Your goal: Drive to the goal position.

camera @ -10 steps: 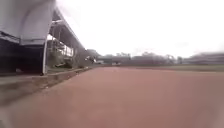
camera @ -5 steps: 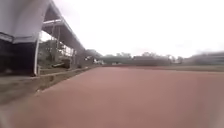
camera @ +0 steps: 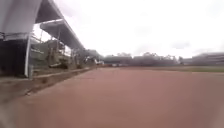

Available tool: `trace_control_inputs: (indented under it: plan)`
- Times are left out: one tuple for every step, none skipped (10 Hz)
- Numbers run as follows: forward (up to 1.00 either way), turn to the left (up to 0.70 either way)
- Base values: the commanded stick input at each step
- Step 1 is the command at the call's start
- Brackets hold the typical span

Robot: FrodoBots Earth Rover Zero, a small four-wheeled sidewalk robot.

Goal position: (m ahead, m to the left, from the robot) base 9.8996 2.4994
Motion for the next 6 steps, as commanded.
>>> trace_control_inputs:
  plan:
    - [0.70,0.01]
    - [0.70,0.01]
    - [0.70,0.01]
    - [0.70,0.01]
    - [0.70,0.01]
    - [0.70,0.01]
